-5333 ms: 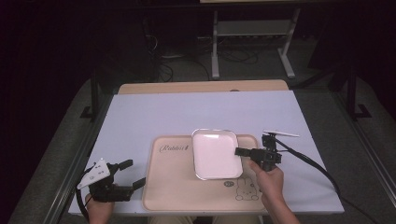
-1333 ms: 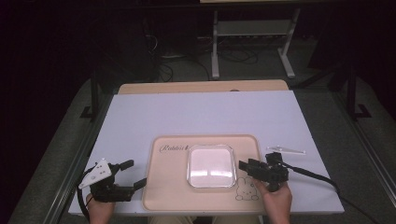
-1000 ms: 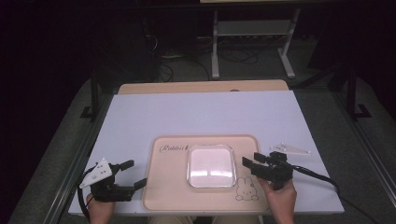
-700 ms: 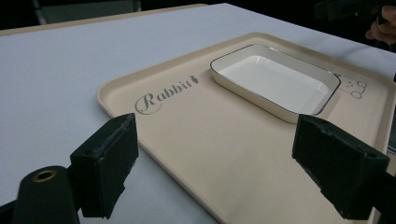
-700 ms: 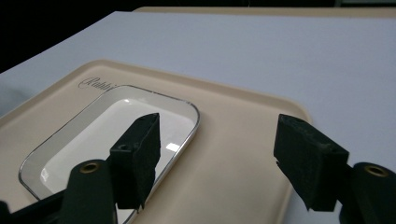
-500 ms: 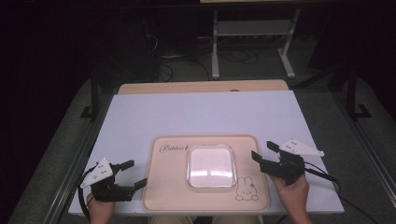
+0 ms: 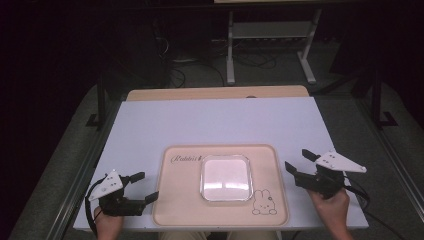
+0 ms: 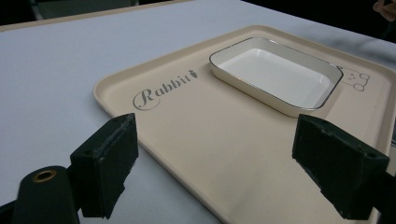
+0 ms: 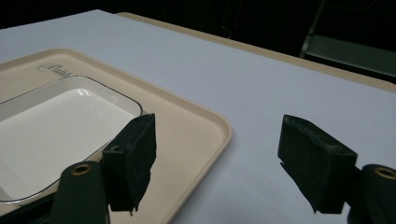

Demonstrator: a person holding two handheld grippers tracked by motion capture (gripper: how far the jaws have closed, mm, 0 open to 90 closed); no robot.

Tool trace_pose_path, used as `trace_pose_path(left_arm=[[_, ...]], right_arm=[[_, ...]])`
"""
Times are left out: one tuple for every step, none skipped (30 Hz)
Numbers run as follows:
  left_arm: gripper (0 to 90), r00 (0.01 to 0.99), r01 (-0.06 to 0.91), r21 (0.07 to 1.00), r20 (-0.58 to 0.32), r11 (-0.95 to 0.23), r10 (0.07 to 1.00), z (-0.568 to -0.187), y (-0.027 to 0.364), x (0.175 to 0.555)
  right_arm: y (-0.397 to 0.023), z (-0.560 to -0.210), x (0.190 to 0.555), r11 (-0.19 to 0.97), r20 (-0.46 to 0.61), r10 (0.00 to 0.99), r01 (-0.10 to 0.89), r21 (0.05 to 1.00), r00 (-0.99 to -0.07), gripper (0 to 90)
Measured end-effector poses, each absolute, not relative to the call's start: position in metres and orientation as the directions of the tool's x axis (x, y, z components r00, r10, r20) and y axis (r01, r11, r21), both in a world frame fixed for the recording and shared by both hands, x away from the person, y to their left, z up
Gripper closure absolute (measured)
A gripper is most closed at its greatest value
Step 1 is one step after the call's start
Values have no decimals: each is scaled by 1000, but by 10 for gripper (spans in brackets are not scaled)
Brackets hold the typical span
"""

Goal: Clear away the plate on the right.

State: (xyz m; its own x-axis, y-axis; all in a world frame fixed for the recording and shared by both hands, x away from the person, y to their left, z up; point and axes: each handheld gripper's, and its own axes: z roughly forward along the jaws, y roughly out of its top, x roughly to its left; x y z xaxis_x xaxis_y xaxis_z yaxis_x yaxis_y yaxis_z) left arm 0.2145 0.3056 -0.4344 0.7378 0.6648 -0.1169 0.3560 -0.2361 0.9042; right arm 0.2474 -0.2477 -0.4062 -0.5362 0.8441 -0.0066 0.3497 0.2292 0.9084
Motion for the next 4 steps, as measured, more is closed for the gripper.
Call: trace_pose_path(left_arm=[[140, 739, 356, 903, -114, -241, 664, -434, 305, 215], [139, 741, 355, 903, -114, -243, 661, -435, 305, 215], [140, 742, 356, 902, -113, -245, 661, -435, 305, 214], [140, 742, 356, 902, -113, -245, 661, -435, 305, 214]], right_arm=[[-250, -407, 247, 226, -5, 845, 348, 910, -534, 272], [-252, -407, 246, 229, -10, 847, 348, 909, -531, 271], [-253, -407, 246, 233, -17, 849, 346, 909, -528, 271], [-254, -407, 246, 234, -22, 852, 341, 910, -524, 271]])
